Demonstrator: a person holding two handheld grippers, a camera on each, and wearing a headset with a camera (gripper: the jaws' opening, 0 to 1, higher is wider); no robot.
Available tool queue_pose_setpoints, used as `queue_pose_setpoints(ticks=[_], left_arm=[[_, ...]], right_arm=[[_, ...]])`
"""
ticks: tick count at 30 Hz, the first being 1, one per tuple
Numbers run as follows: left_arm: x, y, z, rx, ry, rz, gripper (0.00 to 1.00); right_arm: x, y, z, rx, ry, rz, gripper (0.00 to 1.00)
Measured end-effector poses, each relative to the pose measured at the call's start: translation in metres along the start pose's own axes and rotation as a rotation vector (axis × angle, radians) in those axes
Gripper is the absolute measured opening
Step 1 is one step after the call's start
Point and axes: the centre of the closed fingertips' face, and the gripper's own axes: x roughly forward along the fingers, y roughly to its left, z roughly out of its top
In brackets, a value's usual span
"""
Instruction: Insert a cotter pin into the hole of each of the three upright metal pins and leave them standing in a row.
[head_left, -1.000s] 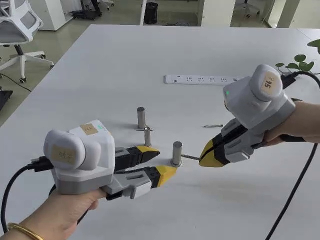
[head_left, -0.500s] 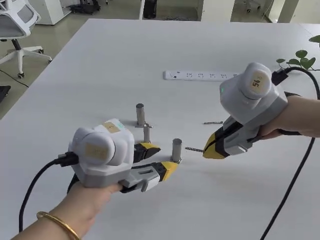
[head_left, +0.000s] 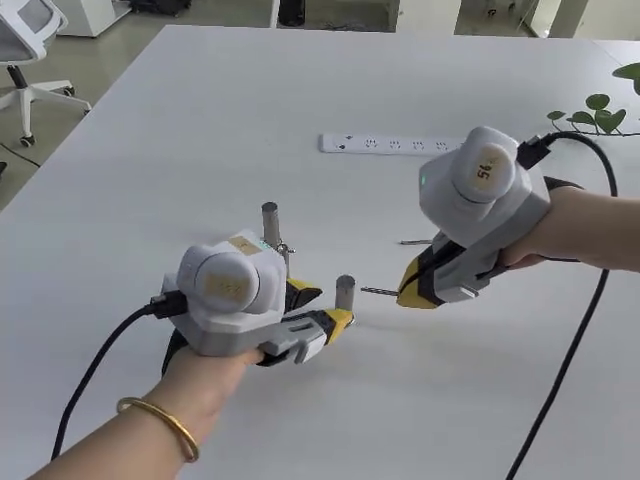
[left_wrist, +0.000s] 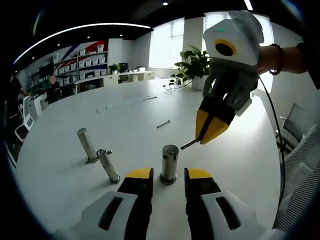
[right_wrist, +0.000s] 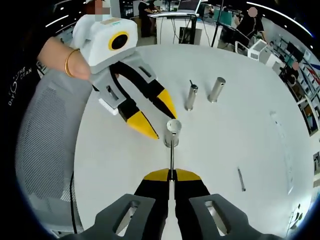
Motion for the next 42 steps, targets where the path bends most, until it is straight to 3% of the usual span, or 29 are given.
queue_pose_setpoints(ticks=[15,26,37,42], left_arm=[[0.014,-0.001,-0.001,-0.041,-0.011,0.000,0.12],[0.016,-0.001,-0.003,-0.077,-0.017,0.002,0.12],[0.017,0.001,-0.006,-0.182,-0.053,0.004,0.13],[0.017,0.001,-0.006,-0.181,-0.056,0.001,0.13]], right_arm=[[0.005,-0.005,0.007,-0.034,-0.001,0.019,0.00],[0.006,-0.005,0.011,-0.065,0.005,0.018,0.00],[0.011,-0.005,0.021,-0.087,0.003,0.017,0.00],[0.015,-0.006,0.025,-0.095,0.002,0.020,0.00]])
